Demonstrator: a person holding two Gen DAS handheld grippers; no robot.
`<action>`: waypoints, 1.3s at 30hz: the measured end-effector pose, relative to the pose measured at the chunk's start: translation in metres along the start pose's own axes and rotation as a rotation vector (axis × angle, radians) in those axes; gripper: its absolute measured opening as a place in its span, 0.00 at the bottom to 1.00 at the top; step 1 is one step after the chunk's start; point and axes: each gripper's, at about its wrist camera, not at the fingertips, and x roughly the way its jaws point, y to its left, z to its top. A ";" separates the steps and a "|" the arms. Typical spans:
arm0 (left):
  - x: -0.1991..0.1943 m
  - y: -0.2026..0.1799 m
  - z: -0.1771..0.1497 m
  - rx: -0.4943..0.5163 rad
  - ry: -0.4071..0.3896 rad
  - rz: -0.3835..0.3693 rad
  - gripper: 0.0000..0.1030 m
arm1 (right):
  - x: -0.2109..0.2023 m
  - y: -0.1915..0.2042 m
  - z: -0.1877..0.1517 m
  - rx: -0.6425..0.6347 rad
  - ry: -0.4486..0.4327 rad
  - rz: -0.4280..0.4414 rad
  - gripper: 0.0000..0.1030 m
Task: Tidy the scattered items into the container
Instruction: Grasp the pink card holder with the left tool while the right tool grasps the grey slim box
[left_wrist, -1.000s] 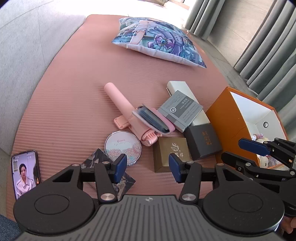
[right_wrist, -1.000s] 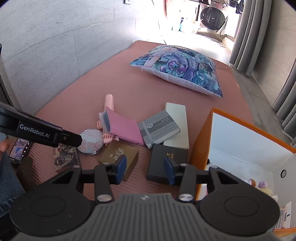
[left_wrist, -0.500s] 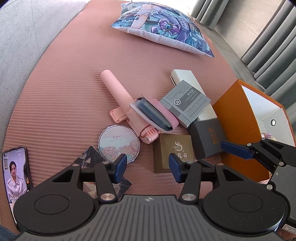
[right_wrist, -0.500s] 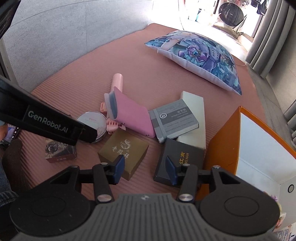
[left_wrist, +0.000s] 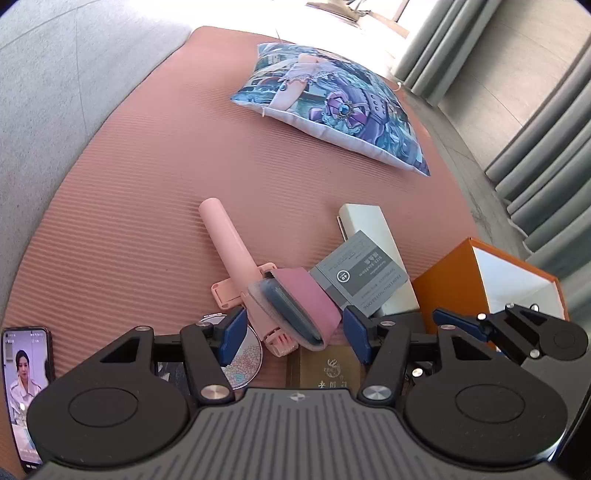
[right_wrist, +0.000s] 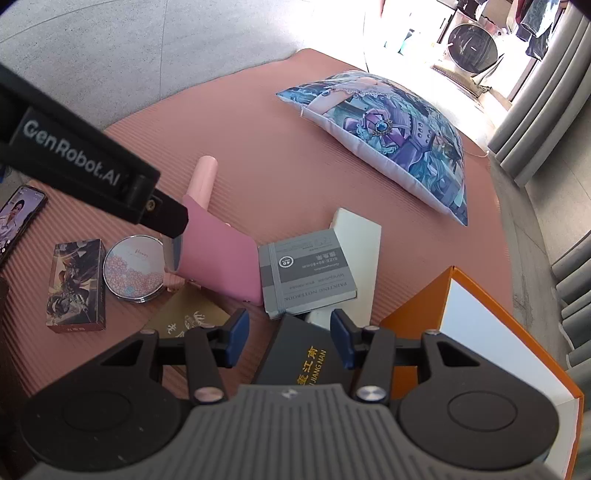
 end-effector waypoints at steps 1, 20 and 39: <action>0.002 0.002 0.002 -0.025 0.006 0.000 0.65 | -0.001 -0.001 0.001 -0.004 -0.004 0.001 0.50; 0.052 0.013 0.012 -0.196 0.144 -0.027 0.36 | 0.019 -0.017 0.013 -0.032 0.017 -0.012 0.52; 0.060 -0.019 0.037 -0.077 0.080 -0.099 0.32 | 0.083 -0.058 0.037 0.089 0.162 0.098 0.48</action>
